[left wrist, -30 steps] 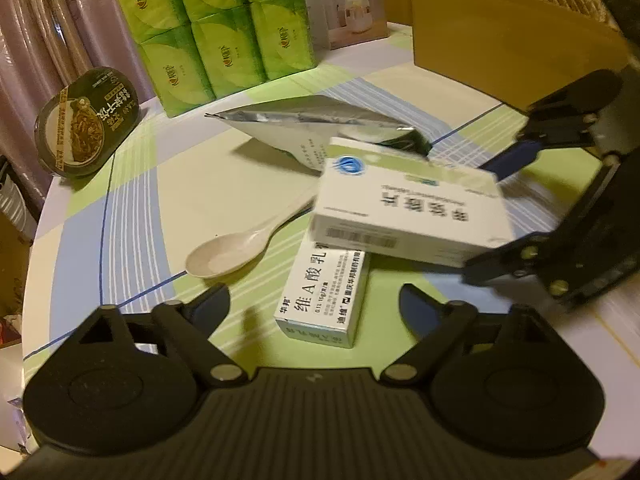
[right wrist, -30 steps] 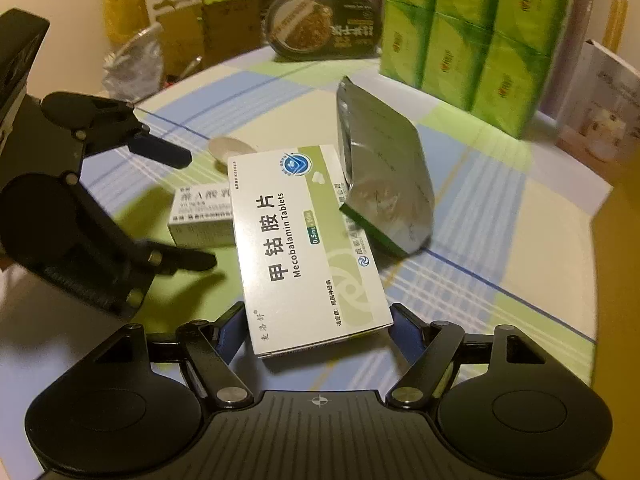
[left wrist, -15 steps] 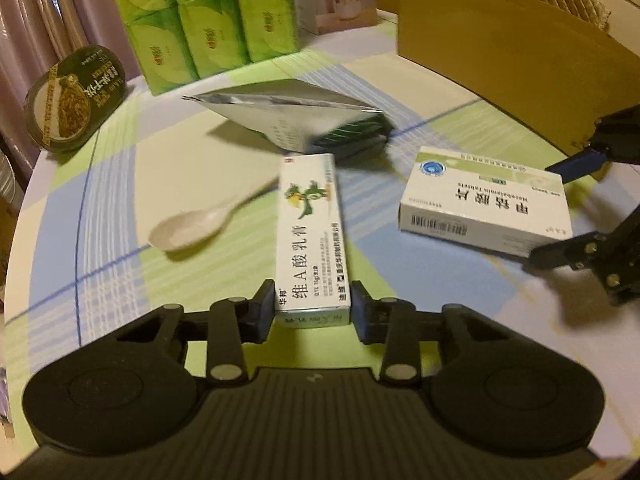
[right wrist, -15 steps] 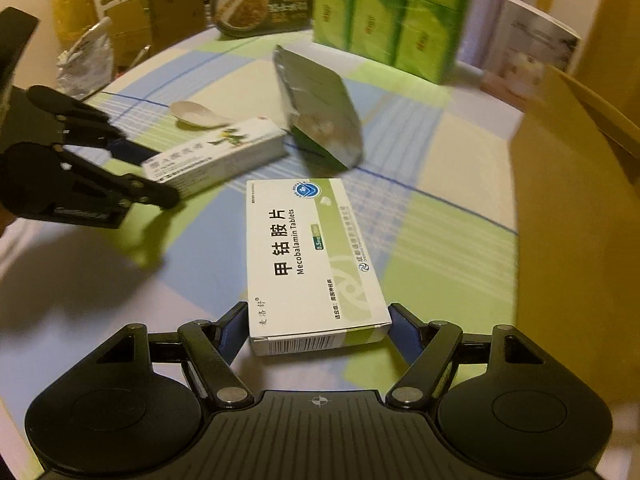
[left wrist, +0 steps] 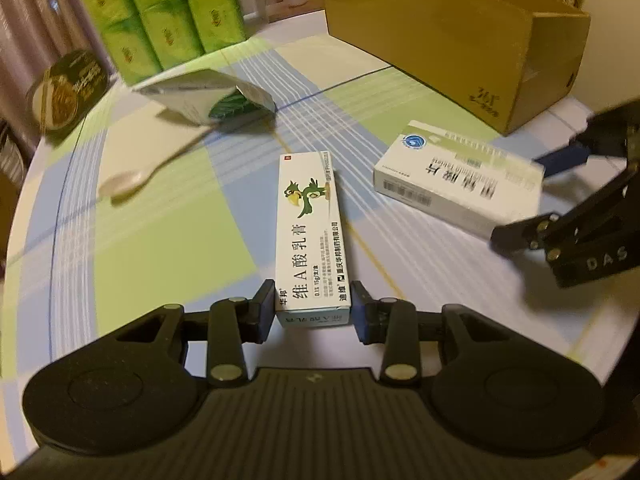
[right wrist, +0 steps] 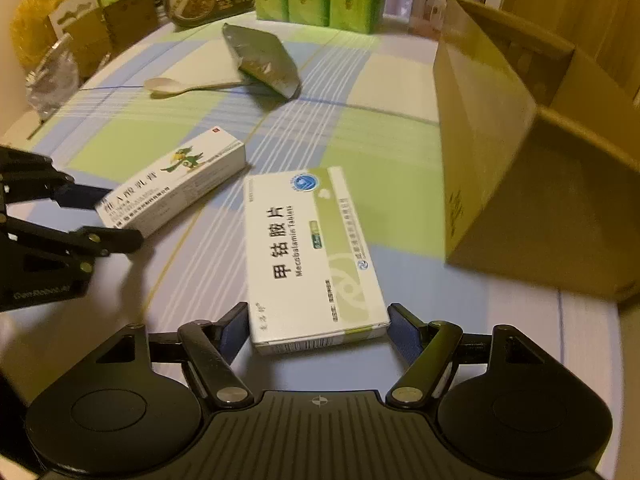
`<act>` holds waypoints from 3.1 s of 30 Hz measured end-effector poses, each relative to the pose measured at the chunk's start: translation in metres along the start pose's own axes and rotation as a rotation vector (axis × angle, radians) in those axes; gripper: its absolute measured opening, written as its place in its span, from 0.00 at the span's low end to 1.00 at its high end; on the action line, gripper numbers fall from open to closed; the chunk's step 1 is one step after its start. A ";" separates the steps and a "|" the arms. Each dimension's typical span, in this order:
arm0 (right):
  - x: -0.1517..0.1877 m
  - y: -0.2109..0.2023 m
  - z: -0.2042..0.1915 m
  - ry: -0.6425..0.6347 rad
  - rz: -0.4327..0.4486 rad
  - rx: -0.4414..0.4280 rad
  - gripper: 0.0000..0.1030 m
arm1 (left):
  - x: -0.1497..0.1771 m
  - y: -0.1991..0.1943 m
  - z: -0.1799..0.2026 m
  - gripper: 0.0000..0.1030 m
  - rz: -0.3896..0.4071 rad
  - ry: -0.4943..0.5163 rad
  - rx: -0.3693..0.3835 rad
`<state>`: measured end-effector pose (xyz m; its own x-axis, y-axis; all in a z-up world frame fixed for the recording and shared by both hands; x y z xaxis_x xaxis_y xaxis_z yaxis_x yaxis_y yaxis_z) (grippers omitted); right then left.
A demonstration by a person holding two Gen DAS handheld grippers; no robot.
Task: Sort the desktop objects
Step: 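Grasp the white vitamin A ointment box with the left tool and lift it, then carry both medicine boxes in both tools over the cardboard box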
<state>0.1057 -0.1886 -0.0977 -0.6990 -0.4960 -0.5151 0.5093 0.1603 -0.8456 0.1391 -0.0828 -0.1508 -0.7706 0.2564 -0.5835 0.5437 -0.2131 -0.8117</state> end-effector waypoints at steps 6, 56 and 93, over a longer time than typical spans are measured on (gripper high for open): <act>0.010 -0.014 0.001 0.000 0.038 -0.008 0.81 | 0.016 -0.014 0.006 0.42 -0.011 -0.059 -0.009; -0.025 0.020 0.004 -0.046 0.110 -0.010 0.66 | -0.008 0.014 0.002 0.32 0.003 -0.215 0.001; -0.035 -0.064 0.007 -0.022 0.235 0.056 0.66 | -0.020 -0.057 0.020 0.32 0.096 -0.250 0.006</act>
<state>0.1006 -0.1877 -0.0245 -0.5471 -0.4693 -0.6932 0.6840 0.2267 -0.6933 0.1165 -0.0948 -0.0923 -0.7739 -0.0058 -0.6333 0.6172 -0.2309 -0.7521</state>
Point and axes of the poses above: each gripper's, at about its wrist camera, not at the fingertips, and y roughly the way its jaws point, z to its right, x to its underside, the point moved 10 cm from there along y, roughly the way its jaws point, and after that the axes turned 15 degrees about -y, right-handed, at the moved point
